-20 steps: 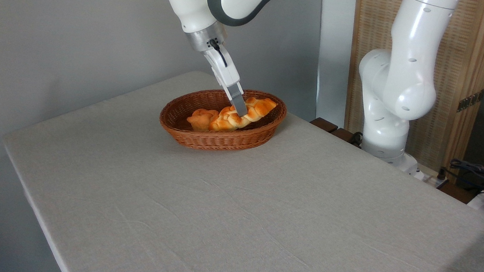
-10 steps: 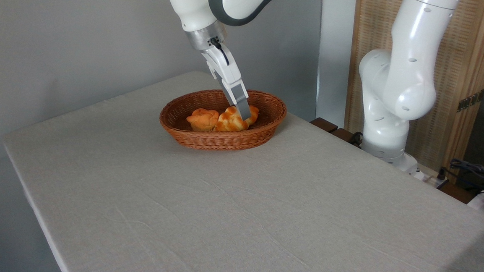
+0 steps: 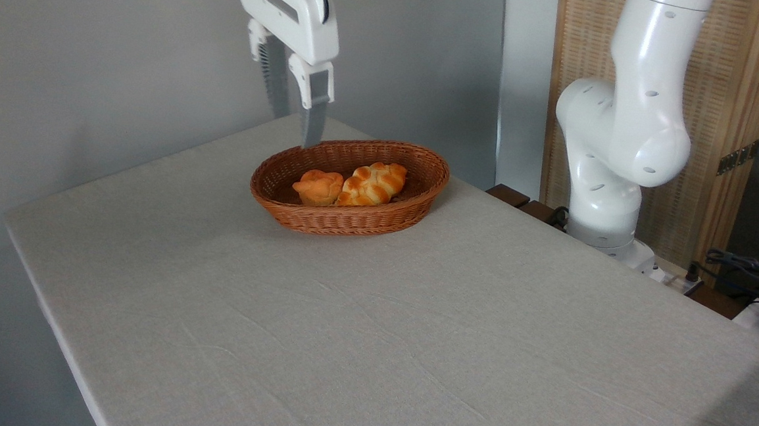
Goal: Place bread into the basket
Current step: 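Open the gripper and raise it up away from the basket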
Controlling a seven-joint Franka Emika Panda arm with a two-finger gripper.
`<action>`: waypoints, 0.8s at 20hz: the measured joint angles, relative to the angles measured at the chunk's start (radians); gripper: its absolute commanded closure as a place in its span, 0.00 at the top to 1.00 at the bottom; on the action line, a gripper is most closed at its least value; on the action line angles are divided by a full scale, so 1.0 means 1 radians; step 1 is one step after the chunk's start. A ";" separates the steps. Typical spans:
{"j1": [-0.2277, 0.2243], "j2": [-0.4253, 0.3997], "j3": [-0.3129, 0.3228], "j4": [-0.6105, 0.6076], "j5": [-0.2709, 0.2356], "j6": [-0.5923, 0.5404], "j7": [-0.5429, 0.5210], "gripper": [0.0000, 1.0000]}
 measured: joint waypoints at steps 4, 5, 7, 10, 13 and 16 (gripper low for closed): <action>0.112 0.120 0.001 0.178 0.000 -0.072 0.067 1.00; 0.141 0.142 0.000 0.208 0.000 -0.080 0.100 1.00; 0.191 0.169 -0.001 0.247 0.001 -0.090 0.146 1.00; 0.219 0.178 -0.006 0.263 0.061 -0.100 0.165 1.00; 0.218 0.185 -0.018 0.264 0.098 -0.101 0.149 1.00; 0.218 0.194 -0.020 0.264 0.138 -0.121 0.112 1.00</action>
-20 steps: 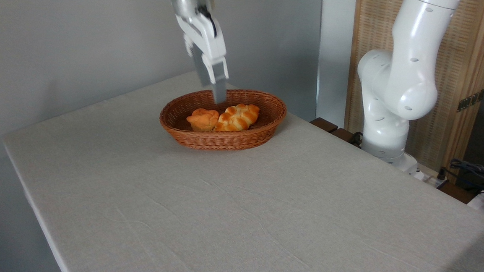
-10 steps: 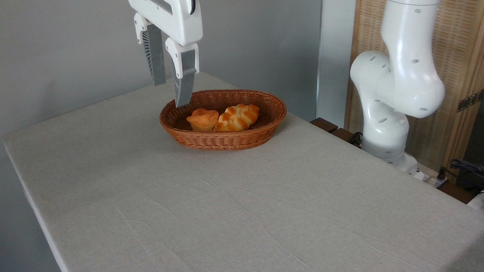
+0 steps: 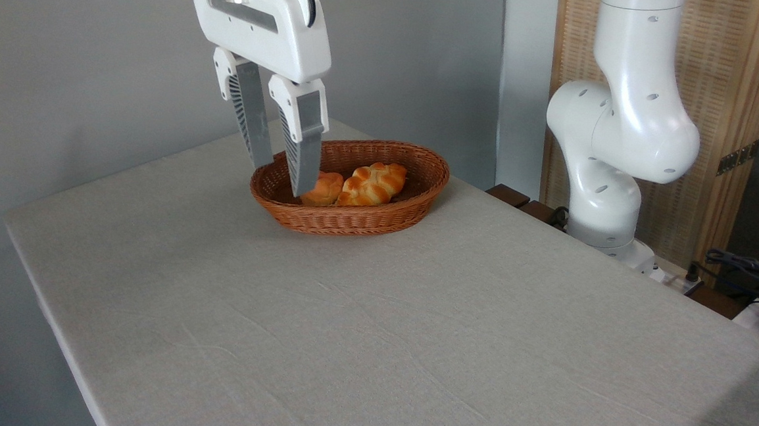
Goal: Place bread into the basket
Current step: 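Open the gripper and raise it up away from the basket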
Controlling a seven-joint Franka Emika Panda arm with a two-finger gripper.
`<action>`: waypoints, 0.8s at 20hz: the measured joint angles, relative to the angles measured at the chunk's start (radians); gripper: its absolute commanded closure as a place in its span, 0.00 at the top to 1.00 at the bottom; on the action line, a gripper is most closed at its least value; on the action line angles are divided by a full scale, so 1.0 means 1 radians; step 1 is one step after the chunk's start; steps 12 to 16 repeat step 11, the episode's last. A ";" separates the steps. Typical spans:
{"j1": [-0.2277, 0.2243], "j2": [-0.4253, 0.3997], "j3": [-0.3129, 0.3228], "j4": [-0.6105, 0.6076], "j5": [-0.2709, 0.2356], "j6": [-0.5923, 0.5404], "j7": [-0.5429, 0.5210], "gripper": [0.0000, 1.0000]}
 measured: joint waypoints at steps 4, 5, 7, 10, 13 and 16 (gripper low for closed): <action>0.000 0.008 0.000 0.000 0.015 -0.023 -0.019 1.00; 0.000 0.008 0.000 0.000 0.015 -0.024 -0.037 1.00; 0.000 0.008 0.000 0.001 0.015 -0.024 -0.043 1.00; 0.006 0.008 0.000 0.003 0.015 -0.024 -0.045 1.00; 0.010 0.008 0.000 0.005 0.015 -0.024 -0.046 1.00; 0.010 0.008 0.000 0.005 0.015 -0.024 -0.046 1.00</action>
